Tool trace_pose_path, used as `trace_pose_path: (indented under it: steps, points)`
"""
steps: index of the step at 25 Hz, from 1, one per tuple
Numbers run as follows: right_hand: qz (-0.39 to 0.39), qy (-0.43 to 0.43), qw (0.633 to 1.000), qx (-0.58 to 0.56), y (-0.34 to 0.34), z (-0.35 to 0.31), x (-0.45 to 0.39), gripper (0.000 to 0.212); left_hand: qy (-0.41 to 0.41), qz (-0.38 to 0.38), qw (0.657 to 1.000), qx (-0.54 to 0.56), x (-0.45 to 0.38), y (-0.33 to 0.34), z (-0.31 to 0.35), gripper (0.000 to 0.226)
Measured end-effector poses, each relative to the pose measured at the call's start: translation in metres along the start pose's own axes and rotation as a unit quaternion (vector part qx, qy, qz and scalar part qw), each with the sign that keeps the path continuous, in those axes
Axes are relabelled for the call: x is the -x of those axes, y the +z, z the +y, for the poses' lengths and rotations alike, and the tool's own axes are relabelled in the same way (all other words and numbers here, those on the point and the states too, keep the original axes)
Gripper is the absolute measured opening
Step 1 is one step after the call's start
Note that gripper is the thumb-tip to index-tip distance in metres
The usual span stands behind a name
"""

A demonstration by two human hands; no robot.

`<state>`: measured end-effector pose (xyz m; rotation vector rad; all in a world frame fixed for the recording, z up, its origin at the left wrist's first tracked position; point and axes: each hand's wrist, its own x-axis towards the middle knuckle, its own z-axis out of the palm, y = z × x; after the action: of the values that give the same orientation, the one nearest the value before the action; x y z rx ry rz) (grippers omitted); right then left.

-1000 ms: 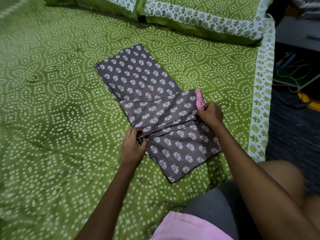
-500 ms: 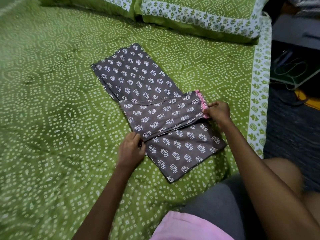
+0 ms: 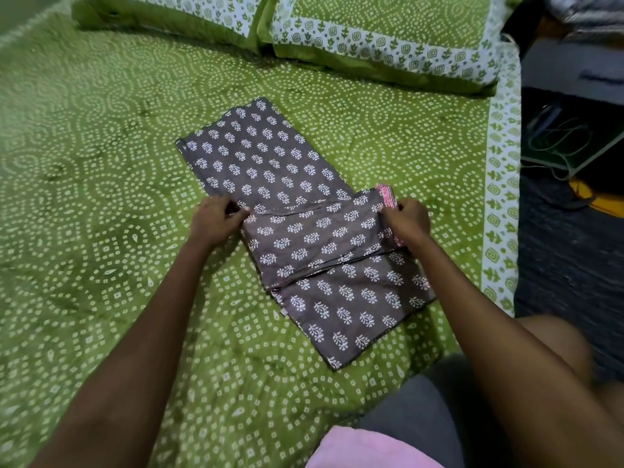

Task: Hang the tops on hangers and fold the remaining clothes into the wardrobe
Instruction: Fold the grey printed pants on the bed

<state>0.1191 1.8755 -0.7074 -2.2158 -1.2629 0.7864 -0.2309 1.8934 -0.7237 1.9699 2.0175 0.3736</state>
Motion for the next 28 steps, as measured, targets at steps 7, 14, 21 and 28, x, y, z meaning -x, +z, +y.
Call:
trace_pose_path:
  steps: [7, 14, 21, 28]
  points:
    - [-0.044, -0.070, 0.981, -0.178, 0.008, 0.002, -0.011, 0.023, -0.007, -0.008, 0.960, 0.280, 0.021, 0.004, 0.000, 0.006]
    - [0.054, -0.169, 0.981, -0.076, 0.020, -0.007, -0.021, 0.020, -0.071, 0.026, 0.973, 0.218, 0.021, 0.017, -0.019, 0.031]
    - [0.175, -0.207, 0.939, 0.212, 0.026, -0.024, -0.003, 0.023, -0.089, 0.156, 0.984, -0.002, 0.044, 0.014, 0.057, 0.030]
    - [-0.142, -0.410, 0.853, 0.289, 0.101, -0.004, 0.059, 0.064, 0.081, 0.044, 0.995, -0.044, 0.085, 0.086, 0.071, 0.058]
